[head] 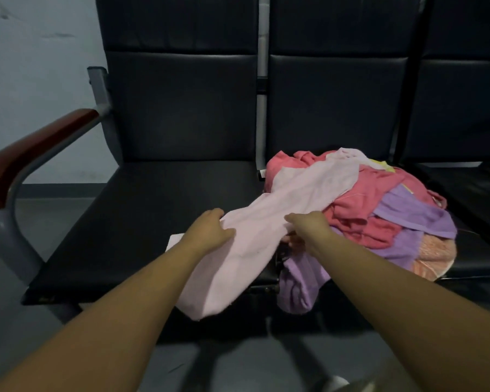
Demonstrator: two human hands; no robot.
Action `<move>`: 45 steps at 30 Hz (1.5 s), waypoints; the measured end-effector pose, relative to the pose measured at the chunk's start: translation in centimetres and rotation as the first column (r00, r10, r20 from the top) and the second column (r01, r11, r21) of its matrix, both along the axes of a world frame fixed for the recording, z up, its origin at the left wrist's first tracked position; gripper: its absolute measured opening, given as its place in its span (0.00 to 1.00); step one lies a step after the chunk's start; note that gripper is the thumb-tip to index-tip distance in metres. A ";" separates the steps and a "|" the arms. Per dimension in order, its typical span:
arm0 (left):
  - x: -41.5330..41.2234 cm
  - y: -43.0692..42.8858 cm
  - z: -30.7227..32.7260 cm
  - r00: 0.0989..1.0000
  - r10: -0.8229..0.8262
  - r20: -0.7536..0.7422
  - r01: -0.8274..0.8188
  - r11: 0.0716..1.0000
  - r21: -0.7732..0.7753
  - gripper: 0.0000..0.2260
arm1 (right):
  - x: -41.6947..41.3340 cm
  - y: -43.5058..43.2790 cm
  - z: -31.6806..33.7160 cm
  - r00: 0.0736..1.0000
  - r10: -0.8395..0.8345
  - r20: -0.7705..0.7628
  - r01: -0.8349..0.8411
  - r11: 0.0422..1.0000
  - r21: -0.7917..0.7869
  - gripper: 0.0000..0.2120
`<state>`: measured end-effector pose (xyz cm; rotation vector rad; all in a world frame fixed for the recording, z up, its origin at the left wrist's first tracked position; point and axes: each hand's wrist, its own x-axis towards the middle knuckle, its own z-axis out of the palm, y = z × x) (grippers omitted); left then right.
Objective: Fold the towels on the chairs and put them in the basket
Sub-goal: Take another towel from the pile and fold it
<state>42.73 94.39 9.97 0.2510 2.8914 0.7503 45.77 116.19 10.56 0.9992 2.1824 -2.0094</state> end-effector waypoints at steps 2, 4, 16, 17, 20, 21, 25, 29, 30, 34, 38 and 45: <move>-0.3 0.8 -1.0 0.999 -0.026 0.043 0.029 0.996 -0.089 0.25 | -0.4 0.0 -0.9 0.997 -0.068 -0.021 0.066 0.994 -0.091 0.07; -0.7 0.8 -1.3 1.000 -0.010 0.014 0.012 0.990 -0.144 0.21 | -0.6 0.2 -1.3 0.997 -0.063 -0.050 0.056 0.990 -0.127 0.09; 1.1 -1.9 5.6 0.918 0.075 0.391 -0.379 0.460 0.803 0.05 | -0.8 -4.1 5.2 0.864 0.216 -0.455 -0.309 0.941 -0.140 0.08; 1.7 -2.3 6.2 0.869 -0.022 0.494 -0.463 0.313 0.829 0.06 | -0.5 -4.7 5.8 0.849 0.241 -0.470 -0.363 0.912 -0.189 0.06; 2.9 -3.1 7.4 0.727 -0.251 0.639 -0.593 0.237 0.769 0.17 | 0.1 -6.0 6.9 0.836 0.292 -0.465 -0.437 0.866 -0.243 0.03; 3.3 -3.3 7.5 0.680 -0.302 0.668 -0.614 0.263 0.744 0.26 | 0.2 -6.3 7.1 0.844 0.304 -0.443 -0.447 0.855 -0.265 0.03; 4.1 -3.8 8.1 0.632 -0.287 0.720 -0.554 0.482 0.679 0.22 | 0.5 -6.3 7.3 0.854 0.400 -0.331 -0.506 0.784 -0.359 0.11; 3.5 -4.3 7.4 0.751 -0.105 0.652 -0.592 0.331 0.735 0.14 | 0.1 -5.6 7.1 0.897 0.326 -0.300 -0.439 0.746 -0.501 0.07; 3.4 -4.5 7.3 0.778 -0.089 0.623 -0.583 0.270 0.766 0.15 | 0.0 -5.3 7.1 0.904 0.312 -0.291 -0.424 0.738 -0.525 0.06; 3.1 -5.9 7.3 0.787 -0.036 0.616 -0.602 0.176 0.779 0.17 | -0.5 -4.1 6.2 0.929 0.283 -0.239 -0.370 0.737 -0.565 0.07; 3.3 -6.6 7.3 0.748 -0.116 0.653 -0.572 0.386 0.724 0.22 | -0.8 -4.0 5.8 0.929 0.283 -0.237 -0.367 0.782 -0.504 0.03; 3.4 -5.8 7.5 0.749 -0.087 0.657 -0.609 0.299 0.735 0.20 | -1.3 -5.2 5.2 0.882 0.363 -0.302 -0.457 0.814 -0.359 0.10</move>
